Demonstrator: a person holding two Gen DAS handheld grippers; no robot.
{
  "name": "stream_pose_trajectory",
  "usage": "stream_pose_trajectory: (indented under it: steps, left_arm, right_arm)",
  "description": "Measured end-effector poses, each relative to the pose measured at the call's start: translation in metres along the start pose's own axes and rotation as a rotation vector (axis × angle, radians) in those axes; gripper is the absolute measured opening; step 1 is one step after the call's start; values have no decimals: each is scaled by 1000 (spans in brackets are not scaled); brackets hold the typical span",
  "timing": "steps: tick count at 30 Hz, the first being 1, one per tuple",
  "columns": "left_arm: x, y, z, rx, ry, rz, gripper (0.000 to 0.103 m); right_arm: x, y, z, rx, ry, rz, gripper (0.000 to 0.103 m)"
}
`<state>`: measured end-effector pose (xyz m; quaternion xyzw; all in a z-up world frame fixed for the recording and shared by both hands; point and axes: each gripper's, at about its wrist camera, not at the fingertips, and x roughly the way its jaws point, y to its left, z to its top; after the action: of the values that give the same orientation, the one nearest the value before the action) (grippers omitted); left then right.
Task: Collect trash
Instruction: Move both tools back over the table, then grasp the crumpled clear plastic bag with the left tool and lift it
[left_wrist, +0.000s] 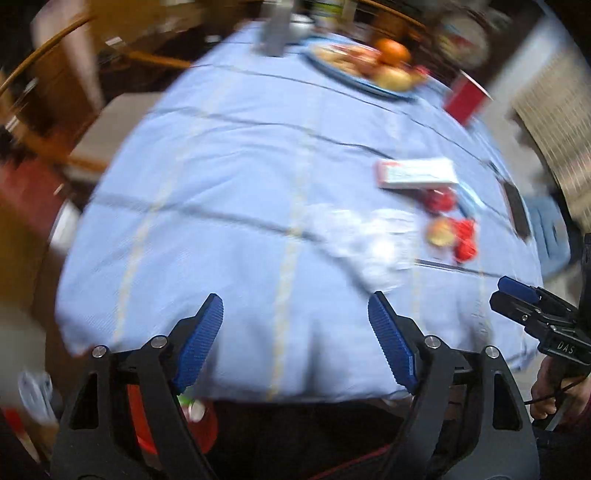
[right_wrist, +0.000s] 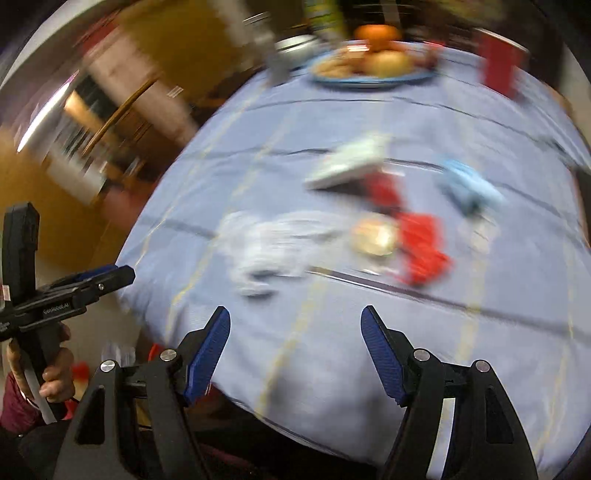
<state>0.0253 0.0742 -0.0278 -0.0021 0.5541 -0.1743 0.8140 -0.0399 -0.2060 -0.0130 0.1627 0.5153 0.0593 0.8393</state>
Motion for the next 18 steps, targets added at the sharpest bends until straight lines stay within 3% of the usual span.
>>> stream_pose_trajectory:
  steps: [7,13,18]
  left_arm:
    - [52,-57,24,169,81,-50,81]
    - [99,-67,35,196,171,-51,81]
    - [124,-71,40,201,198,-49,79]
  right_arm:
    - [-34,-60,-26,179,-81,-95,73]
    - [-55,-85,-35,245,-135,-174,76]
    - [-61,-94,-40,274,-131,-213,77]
